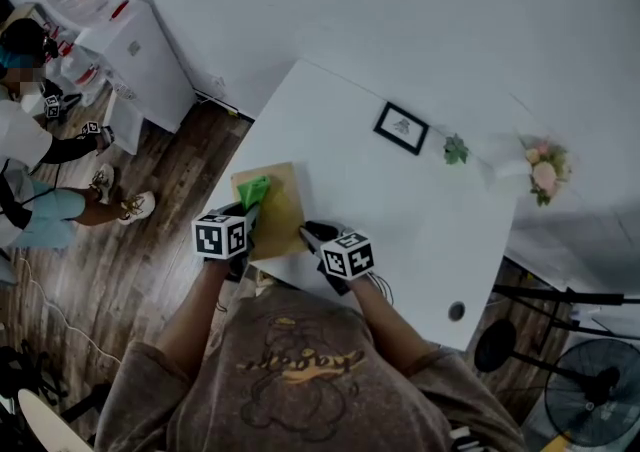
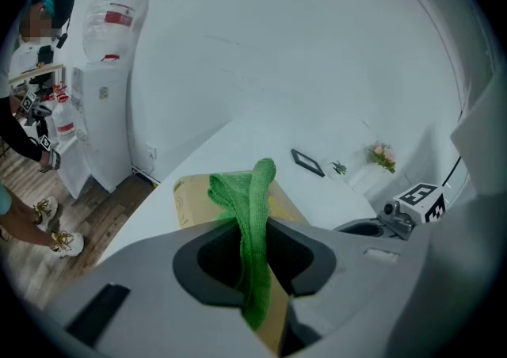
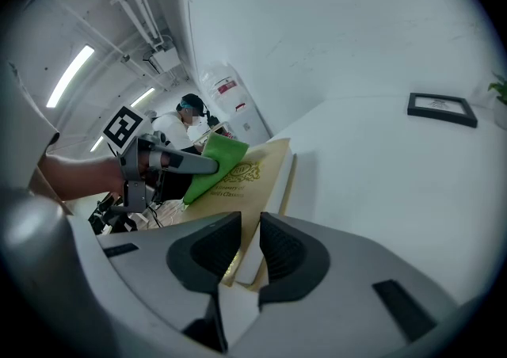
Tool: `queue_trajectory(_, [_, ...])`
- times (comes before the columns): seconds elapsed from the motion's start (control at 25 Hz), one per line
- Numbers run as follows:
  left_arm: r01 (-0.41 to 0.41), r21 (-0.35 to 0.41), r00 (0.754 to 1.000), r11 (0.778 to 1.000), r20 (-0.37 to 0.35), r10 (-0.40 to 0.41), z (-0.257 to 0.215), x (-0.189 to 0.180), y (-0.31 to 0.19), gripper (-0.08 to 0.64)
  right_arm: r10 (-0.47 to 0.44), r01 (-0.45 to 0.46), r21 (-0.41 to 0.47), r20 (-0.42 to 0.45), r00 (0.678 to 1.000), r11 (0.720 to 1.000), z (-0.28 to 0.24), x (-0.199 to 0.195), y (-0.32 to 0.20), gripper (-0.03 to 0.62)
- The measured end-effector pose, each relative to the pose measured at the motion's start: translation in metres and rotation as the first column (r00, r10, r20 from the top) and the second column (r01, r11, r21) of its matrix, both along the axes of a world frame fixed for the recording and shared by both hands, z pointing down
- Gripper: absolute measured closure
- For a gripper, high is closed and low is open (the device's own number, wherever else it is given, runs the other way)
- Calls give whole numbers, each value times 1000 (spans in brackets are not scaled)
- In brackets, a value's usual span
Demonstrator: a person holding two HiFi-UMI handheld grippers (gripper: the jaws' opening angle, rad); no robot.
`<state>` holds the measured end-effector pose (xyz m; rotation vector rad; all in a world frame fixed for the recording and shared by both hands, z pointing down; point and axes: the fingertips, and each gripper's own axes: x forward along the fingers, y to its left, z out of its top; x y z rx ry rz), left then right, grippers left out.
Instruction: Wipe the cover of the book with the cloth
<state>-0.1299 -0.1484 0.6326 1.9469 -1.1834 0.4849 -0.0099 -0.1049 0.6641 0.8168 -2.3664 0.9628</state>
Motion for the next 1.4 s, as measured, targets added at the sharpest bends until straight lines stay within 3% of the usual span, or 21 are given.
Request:
queue_trajectory(0.84, [-174,-24,984,984,-48,173,-2,72,-13,491,30,-30,10,2,1000,1000,-1,1,1,517])
queue_trajectory(1.24, [-229,-25,962,973,-156,223,-7,115,-25,491,34,-34,15,2,999,999,-2,3,2,517])
queue_trajectory(1.4, [-227,-34,944,973,-254,211,-11,131,-30,491,8,-9,22,23,1000,1000,-4,4,3,523])
